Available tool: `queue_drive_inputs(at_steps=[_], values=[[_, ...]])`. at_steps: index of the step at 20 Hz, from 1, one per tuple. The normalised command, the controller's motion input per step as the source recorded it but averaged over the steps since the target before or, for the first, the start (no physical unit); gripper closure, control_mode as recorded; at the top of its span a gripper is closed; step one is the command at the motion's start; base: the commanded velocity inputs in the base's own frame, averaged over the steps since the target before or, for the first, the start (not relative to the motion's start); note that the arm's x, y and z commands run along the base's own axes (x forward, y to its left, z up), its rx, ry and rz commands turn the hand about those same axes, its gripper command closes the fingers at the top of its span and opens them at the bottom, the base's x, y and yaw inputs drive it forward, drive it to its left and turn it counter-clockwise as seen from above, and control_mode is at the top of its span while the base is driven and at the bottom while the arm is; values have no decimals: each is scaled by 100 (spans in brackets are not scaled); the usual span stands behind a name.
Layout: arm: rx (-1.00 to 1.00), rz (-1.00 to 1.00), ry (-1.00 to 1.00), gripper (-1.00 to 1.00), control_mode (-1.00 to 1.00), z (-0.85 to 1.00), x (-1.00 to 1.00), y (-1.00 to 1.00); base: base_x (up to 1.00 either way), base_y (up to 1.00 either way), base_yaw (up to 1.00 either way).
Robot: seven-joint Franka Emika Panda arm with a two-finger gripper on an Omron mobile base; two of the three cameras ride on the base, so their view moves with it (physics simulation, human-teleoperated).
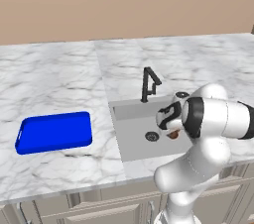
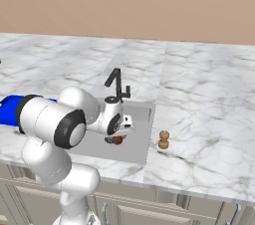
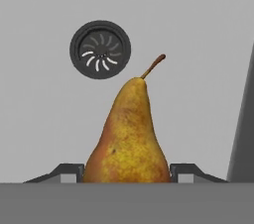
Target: Pick up all produce items and place them in the sink. Turn on the sink faucet to wash them. Then turn the sink off and put them in the tray.
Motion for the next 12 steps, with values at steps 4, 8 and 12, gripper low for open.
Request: queue_drive_inputs(at_steps=[4,8,12], values=[[1,0,2,100,-100,-28,22,3,0,0,0],[1,0,1,100,-100,-28,18,1,0,0,0],[1,0,0,100,-100,-29,9,8,0,0,0]])
